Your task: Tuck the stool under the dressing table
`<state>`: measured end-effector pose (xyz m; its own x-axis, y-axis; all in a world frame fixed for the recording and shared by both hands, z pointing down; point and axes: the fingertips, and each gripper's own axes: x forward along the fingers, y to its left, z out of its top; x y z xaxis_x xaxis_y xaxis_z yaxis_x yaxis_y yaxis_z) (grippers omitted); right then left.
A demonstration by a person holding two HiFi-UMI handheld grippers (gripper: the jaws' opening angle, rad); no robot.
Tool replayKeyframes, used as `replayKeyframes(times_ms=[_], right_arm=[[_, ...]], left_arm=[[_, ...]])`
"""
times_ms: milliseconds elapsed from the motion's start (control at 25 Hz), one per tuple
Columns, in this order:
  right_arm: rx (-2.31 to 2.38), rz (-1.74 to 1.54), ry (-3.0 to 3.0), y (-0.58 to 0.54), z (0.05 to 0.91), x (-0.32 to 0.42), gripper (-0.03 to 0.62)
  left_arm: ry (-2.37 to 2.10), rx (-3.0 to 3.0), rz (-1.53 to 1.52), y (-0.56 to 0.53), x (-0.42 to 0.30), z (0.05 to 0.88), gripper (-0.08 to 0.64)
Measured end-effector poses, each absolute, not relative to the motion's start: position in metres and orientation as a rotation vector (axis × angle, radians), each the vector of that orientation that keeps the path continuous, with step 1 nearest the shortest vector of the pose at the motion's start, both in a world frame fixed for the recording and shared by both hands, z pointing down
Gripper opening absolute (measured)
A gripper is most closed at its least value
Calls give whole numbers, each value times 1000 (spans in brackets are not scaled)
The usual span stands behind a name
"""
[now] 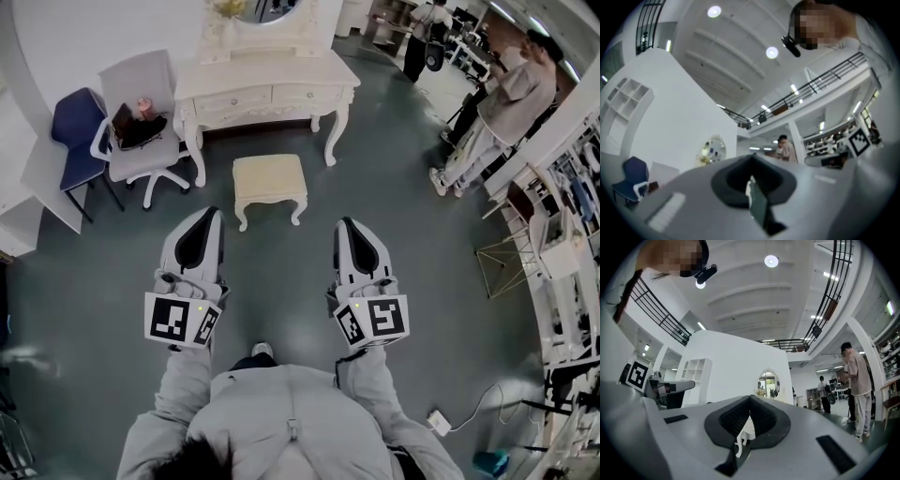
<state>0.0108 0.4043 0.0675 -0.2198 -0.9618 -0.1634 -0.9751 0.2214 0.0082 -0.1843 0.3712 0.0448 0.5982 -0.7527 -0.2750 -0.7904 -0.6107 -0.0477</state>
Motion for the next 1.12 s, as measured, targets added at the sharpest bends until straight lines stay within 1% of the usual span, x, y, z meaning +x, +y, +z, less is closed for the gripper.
replayKeyframes(times_ms=[200,640,1120], right_arm=[[-1907,149,2350,377,76,1,2],[-1938,104,2351,324,90,18,2],[-1805,125,2442,193,80,47,2]], left_arm=[[1298,-2687,354,337,-196,54,8],[1291,-2722,333,286,-183,69,8],[1426,-2630,340,178,-161,61,8]])
